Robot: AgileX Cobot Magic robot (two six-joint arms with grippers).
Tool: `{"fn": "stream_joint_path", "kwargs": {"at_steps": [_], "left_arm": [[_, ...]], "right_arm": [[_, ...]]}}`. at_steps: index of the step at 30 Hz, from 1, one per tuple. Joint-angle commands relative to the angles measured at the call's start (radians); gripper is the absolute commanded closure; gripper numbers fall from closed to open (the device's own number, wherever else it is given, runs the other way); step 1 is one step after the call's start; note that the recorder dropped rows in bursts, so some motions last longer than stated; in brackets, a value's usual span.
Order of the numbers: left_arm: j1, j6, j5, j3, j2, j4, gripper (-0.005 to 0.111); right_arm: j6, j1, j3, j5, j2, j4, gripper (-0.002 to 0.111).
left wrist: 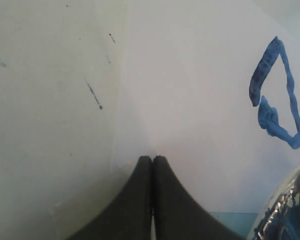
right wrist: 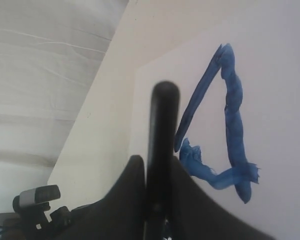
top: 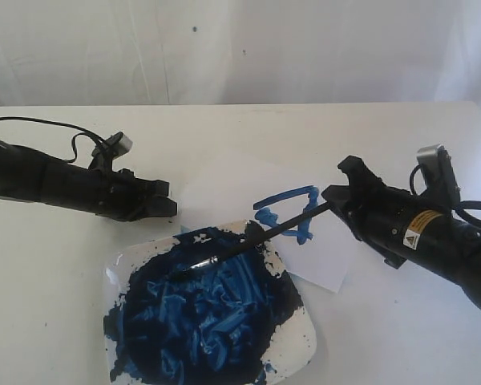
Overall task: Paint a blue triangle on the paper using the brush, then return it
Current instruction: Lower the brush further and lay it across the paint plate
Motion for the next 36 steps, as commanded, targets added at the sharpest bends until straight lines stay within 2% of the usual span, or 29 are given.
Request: {"fn": "stream_joint_path", "kwargs": {"at_steps": [1, 4, 12, 32, 36], "left_arm": [[-0.006, -0.026, -0.033, 0.018, 0.04, 0.018, 0.107], [-0.006, -0.026, -0.033, 0.018, 0.04, 0.018, 0.107], [-0.006, -0.026, -0.033, 0.018, 0.04, 0.018, 0.107], [-0.006, -0.026, -0.033, 0.018, 0.04, 0.018, 0.107], [-0.006, -0.026, -0.033, 0.018, 0.04, 0.018, 0.107]], "right_arm": [[-0.054, 0.004, 0.002, 0.07, 0.024, -0.034, 0.095], [-0.052, 0.004, 0.002, 0.054, 0.066, -0.027, 0.091], [-0.052, 0.004, 0.001, -0.075, 0.156, -0.016, 0.09], [-0.054, 0.004, -0.073, -0.039, 0.226, -0.019, 0.09], [-0.054, 0.004, -0.082, -0.039, 0.236, -0.017, 0.087]]}}
